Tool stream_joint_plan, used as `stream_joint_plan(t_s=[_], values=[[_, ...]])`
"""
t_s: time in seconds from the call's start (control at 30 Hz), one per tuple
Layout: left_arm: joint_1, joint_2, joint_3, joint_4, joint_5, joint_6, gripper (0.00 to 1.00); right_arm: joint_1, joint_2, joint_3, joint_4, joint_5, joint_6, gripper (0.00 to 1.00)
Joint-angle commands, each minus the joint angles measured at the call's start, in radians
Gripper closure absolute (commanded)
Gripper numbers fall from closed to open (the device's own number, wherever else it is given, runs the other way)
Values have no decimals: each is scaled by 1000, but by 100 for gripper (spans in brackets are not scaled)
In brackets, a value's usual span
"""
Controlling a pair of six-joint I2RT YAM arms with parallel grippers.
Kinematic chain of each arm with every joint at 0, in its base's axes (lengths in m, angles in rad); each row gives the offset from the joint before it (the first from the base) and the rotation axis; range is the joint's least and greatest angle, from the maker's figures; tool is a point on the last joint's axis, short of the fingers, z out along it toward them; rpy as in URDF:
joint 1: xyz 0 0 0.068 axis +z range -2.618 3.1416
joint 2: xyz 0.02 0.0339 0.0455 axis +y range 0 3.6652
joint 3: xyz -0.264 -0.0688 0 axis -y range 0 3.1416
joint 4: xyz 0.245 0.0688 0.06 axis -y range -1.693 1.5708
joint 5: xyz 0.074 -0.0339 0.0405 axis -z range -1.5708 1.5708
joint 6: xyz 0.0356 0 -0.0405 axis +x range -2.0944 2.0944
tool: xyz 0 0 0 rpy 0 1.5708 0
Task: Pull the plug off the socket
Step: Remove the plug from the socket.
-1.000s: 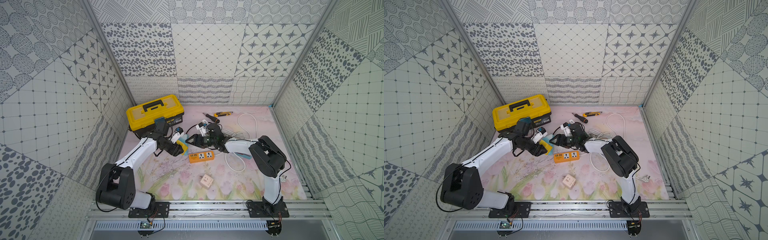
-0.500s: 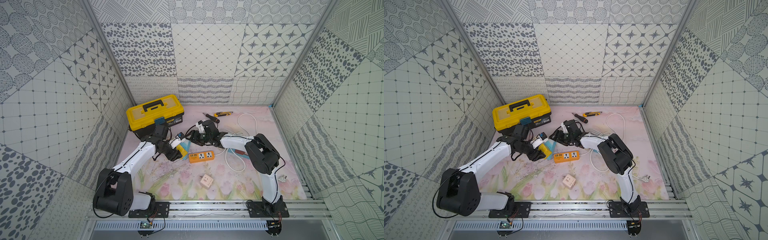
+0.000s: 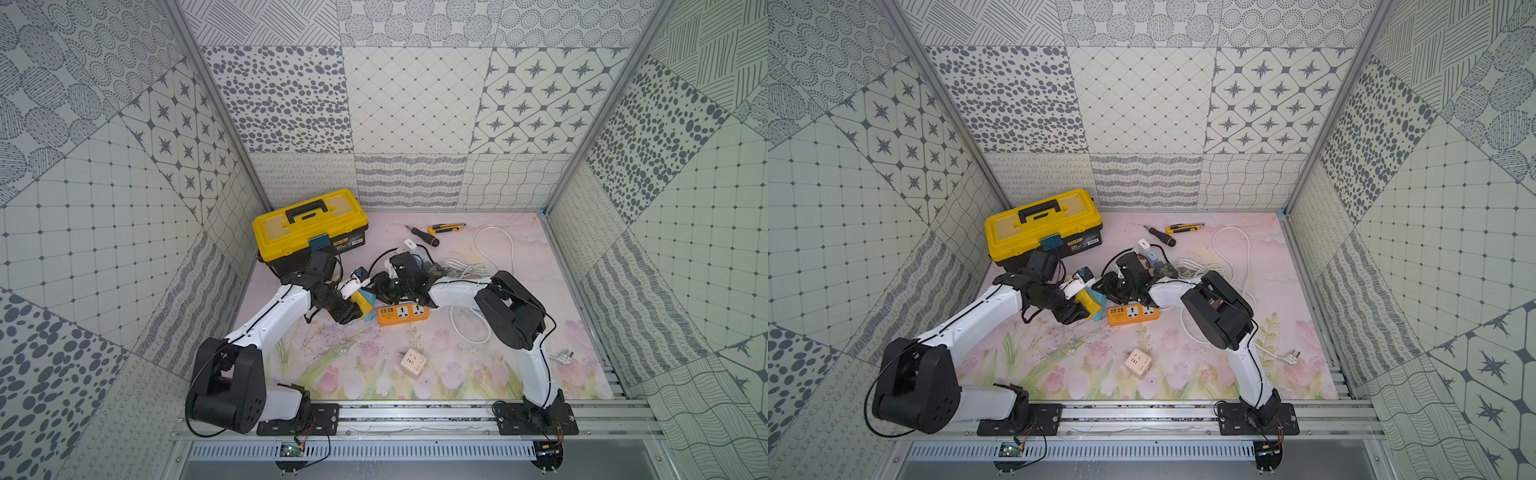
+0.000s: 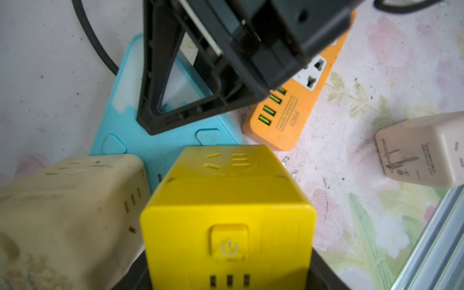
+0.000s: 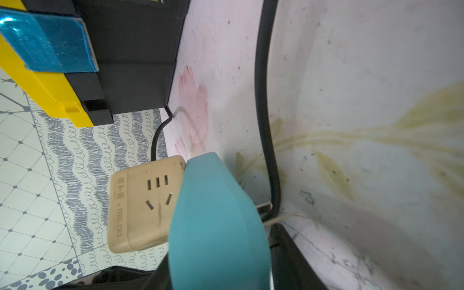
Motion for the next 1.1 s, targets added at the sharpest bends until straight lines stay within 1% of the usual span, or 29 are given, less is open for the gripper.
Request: stream_joint_plan(t_s=[0.0, 0.13, 0.2, 0.33, 0.4, 0.47, 0.53, 0.6, 0.67, 0.73, 0.8, 0.83, 0.87, 0.9, 0.93, 1.0, 1.03, 1.07], values=[[-9, -1, 7, 99, 94, 49, 100, 24, 7, -14, 90, 46, 26, 71], [-6, 7, 18, 92, 90, 23, 100, 20, 9, -19, 64, 86, -8, 100], [15, 8, 31, 94, 135, -27, 100, 19, 14, -36, 60, 106, -34, 100], [112, 17, 55, 113, 244, -142, 100, 7, 20, -78, 40, 160, -73, 100], [123, 3, 59, 98, 262, -114, 100, 2, 22, -82, 5, 191, -98, 100], [93, -20, 51, 83, 226, -49, 100, 1, 29, -83, -19, 215, -112, 100], [28, -38, 33, 67, 120, 34, 100, 1, 35, -83, -35, 238, -120, 100], [-29, -31, 31, 33, 38, 98, 100, 0, 37, -85, -41, 260, -124, 100], [-23, -15, 53, 16, 30, 72, 100, 0, 38, -95, -38, 285, -124, 100], [34, -4, 85, 30, 102, -38, 100, -2, 41, -96, -45, 302, -133, 100], [118, -7, 93, 81, 266, -175, 100, -3, 45, -97, -53, 314, -150, 100], [134, -11, 89, 100, 319, -202, 100, -3, 44, -98, -54, 319, -155, 100], [134, -12, 92, 99, 344, -199, 100, -3, 46, -102, -53, 320, -156, 100], [122, -12, 97, 82, 338, -169, 100, -4, 48, -104, -51, 318, -156, 100], [97, -16, 94, 67, 296, -121, 100, -4, 49, -103, -53, 317, -158, 100], [12, -26, 72, 36, 125, 19, 100, -5, 50, -96, -71, 320, -163, 100], [-15, -22, 70, 15, 77, 74, 100, -5, 49, -97, -76, 326, -165, 100], [-32, -8, 76, -10, 38, 104, 100, -5, 47, -98, -82, 335, -168, 100]])
